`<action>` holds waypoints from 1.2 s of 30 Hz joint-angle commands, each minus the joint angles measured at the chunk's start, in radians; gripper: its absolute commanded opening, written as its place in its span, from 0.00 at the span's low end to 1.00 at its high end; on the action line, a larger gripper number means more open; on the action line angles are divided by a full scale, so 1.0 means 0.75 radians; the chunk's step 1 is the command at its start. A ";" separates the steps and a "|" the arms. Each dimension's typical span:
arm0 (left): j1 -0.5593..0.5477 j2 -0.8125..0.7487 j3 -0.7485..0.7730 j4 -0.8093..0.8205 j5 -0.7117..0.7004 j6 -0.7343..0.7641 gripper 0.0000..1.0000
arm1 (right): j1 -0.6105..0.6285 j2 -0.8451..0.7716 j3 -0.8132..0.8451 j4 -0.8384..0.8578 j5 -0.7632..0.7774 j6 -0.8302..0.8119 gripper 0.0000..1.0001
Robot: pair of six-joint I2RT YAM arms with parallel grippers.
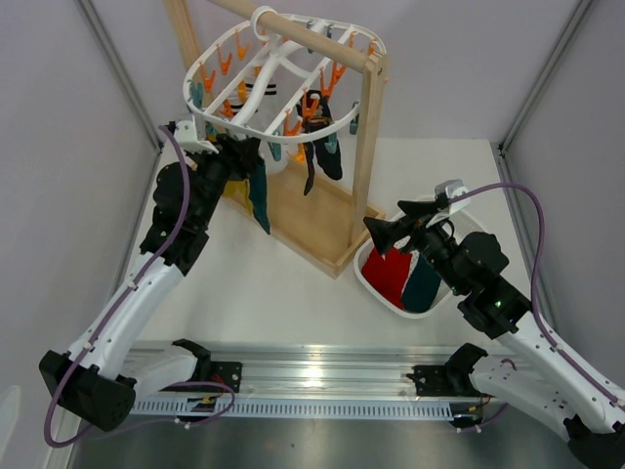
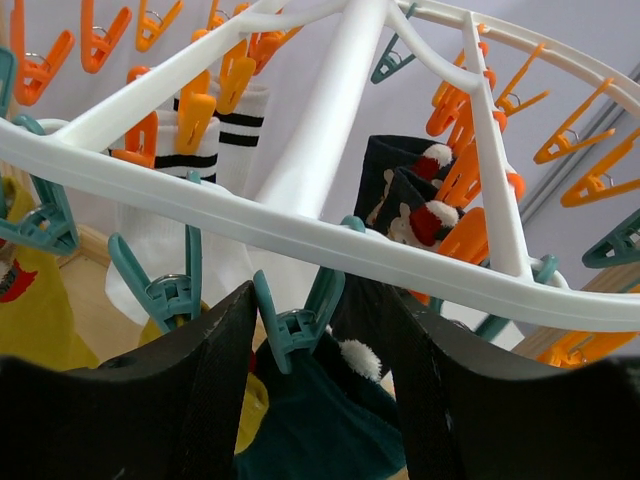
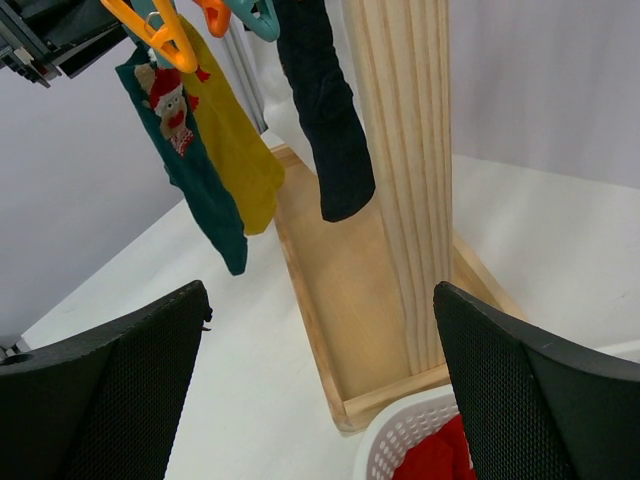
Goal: Clip the socks to the hanger
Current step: Adjust the hanger on the clothesline.
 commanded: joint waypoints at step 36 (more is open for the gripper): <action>-0.105 -0.057 0.122 -0.152 0.470 -0.133 0.84 | 0.050 0.049 0.045 0.045 -0.011 -0.036 0.97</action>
